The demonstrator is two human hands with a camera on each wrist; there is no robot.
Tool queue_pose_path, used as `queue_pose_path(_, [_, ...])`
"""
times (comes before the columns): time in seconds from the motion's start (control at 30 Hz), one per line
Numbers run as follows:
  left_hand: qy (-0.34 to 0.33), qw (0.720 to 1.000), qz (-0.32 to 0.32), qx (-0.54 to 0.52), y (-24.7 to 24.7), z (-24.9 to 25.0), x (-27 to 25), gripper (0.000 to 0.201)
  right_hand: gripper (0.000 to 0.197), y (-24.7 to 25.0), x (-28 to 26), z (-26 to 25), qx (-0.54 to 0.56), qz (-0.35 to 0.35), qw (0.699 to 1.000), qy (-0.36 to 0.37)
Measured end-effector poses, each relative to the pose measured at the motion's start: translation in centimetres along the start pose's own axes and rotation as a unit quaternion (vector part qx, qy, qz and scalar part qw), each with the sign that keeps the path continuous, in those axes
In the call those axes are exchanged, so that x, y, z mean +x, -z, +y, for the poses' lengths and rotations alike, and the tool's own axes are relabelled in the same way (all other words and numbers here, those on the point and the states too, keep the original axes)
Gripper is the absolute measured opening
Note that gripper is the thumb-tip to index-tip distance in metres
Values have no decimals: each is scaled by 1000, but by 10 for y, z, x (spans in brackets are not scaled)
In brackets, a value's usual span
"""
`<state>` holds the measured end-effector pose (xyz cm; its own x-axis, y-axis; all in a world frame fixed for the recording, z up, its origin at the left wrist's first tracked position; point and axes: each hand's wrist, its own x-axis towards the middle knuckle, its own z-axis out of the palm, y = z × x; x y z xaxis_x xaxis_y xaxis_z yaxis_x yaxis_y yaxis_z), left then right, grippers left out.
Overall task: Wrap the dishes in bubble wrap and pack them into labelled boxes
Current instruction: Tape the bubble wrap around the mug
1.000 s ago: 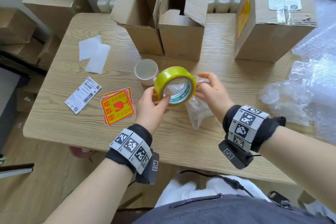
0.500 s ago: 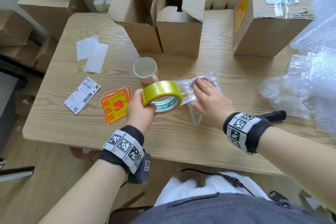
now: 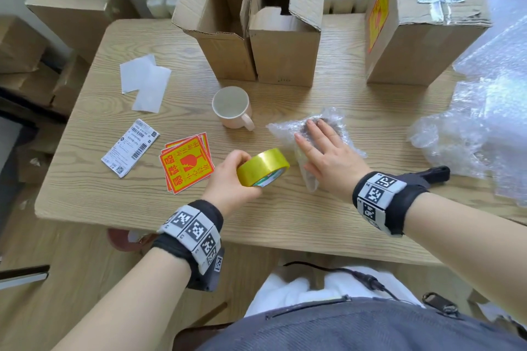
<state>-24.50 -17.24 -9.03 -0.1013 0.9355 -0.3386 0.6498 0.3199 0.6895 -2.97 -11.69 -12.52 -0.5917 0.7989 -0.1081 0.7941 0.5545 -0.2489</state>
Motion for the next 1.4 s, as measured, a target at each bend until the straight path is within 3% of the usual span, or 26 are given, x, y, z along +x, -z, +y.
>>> queue_pose_path(0.17, [46,995,-46,-71,13,7,-6,37,69,2,-1,1,-37,-12,999,8])
queue_pose_path(0.3, [51,994,-54,-84,10,18,-10,34,64,15,-4,-3,22,-57,997,-44])
queue_pose_path(0.33, [50,995,-49,-78,7,20,-10,33,61,19,-6,-4,69,-41,995,-60])
queue_pose_path(0.4, [49,996,-37,-68,-1,22,-10,34,52,25,-12,-3,152,63,982,-89])
queue_pose_path(0.47, [64,996,-15,-63,-8,25,-11,31,44,31,-25,8,164,108,967,-162])
queue_pose_path(0.53, [84,994,4,-71,-13,29,-13,31,44,33,-42,28,116,68,959,-250])
queue_pose_path(0.63, [94,991,-5,-91,-21,40,-17,29,43,29,-69,57,1,-86,946,-313])
queue_pose_path(0.73, [107,987,-12,-119,-28,50,-20,19,42,21,-89,72,-66,-156,939,-301])
queue_pose_path(0.93, [148,976,-39,-155,-32,59,-30,14,34,17,-101,81,-91,-156,952,-246])
queue_pose_path(1.0, [153,978,-29,-141,-32,60,-33,27,31,19,-103,81,-59,-143,963,-222])
queue_pose_path(1.17, [157,976,2,-150,-33,61,-37,20,14,24,-116,68,86,-144,969,-182])
queue_pose_path(1.3, [145,979,-13,-144,-36,62,-36,35,4,38,-118,47,152,-96,971,-156])
queue_pose_path(1.4, [170,974,-42,-144,-36,62,-29,41,13,50,-101,25,217,-59,965,-135])
